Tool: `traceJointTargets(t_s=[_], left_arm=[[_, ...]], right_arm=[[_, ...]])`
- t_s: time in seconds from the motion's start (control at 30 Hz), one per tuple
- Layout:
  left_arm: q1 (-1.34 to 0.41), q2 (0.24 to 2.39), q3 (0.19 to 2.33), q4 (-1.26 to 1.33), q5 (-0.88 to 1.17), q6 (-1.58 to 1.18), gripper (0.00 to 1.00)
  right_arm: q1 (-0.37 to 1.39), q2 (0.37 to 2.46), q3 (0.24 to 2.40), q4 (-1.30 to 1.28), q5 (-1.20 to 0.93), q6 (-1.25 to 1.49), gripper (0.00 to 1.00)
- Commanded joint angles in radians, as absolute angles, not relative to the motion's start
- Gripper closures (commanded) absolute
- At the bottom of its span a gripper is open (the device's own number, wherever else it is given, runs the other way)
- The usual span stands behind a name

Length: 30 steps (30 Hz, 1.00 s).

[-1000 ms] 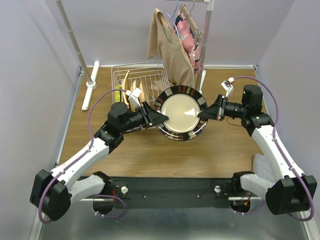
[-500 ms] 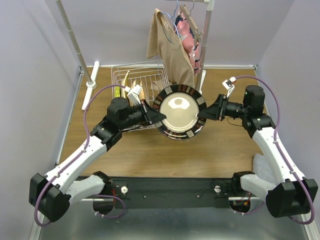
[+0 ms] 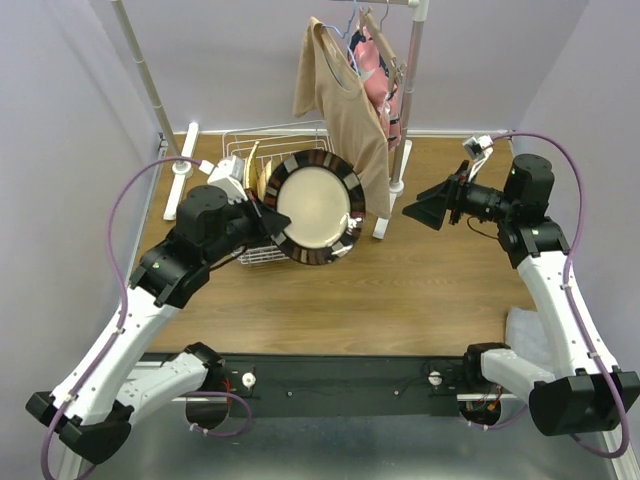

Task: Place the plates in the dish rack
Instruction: Pass the plate from the right arm to the left, then pass the plate from the left arm to the right

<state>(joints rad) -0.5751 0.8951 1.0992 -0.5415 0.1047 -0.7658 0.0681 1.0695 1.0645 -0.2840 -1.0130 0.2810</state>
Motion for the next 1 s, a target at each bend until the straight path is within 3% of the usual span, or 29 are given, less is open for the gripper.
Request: traceJointTargets(t_s=[0.0,0.23,0.97], left_arm=[[-0.568,0.888,1.285,-0.581,-0.121,-0.683,1.00],[-0.571,0.997,1.489,-0.673,-0.282,-0.604,1.00],[-0.742,1.506,1.931,-0.950,-0.799,-0.647,1.00]], right_arm=[[0.049,1.066,1.075,-0.360,-0.793,0.100,0.09],[0.046,1.042,0.948,-0.351,-0.643,0.011,0.01],[0.034,1.022,0.830,-0.295,-0.526,-0.018,0.00]])
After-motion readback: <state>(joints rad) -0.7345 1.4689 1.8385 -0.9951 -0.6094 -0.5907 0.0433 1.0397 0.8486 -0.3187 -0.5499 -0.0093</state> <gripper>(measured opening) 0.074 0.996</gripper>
